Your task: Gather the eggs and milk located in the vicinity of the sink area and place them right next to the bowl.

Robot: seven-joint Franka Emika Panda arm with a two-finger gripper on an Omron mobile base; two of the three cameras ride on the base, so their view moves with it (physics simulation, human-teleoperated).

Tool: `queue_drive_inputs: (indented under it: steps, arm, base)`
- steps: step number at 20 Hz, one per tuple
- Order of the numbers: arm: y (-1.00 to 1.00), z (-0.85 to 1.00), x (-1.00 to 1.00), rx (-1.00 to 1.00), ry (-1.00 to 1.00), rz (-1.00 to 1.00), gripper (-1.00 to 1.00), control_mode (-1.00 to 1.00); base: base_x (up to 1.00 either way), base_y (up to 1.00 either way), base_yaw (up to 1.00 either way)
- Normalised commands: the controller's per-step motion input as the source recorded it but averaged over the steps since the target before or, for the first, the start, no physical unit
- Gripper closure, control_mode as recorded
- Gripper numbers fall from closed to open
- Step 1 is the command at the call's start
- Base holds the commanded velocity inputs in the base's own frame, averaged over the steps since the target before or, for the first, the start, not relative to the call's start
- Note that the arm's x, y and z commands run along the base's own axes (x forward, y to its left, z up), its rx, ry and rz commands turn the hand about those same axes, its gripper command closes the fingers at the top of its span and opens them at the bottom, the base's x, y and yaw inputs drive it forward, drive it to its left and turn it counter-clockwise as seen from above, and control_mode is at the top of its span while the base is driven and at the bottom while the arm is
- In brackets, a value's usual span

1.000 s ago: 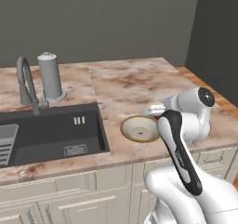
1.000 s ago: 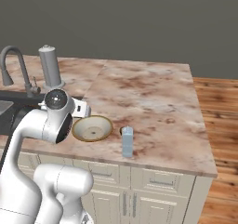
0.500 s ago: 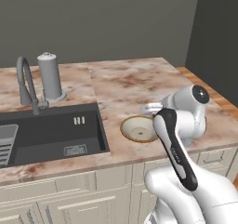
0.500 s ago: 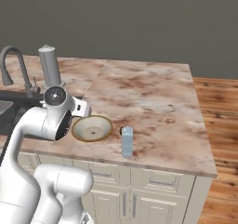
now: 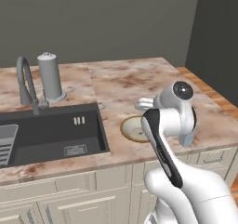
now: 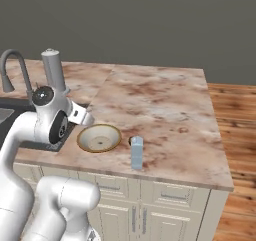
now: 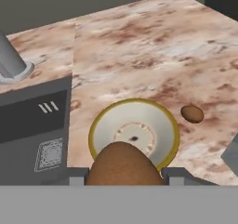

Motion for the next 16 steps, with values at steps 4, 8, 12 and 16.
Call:
queue_drive_inputs:
  steps: [4,8,12,16]
  arm:
    - [0.25,-0.01,-0.01,0.00,0.00,-0.25,1.00,-1.00]
    - [0.37,0.00,-0.01,0.00,0.07,-0.26,1.00,-1.00]
    - [0.33,-0.01,-0.01,0.01,0.16,-0.27,1.00,-1.00]
    - [0.07,-0.08,-0.12,0.12,0.19,-0.25,1.00,-1.00]
  base:
    - [0.00,0.00,0.00]
    - [0.00,0.00,0.00]
    - [0.00,0.00,0.00]
    - [0.00,0.00,0.00]
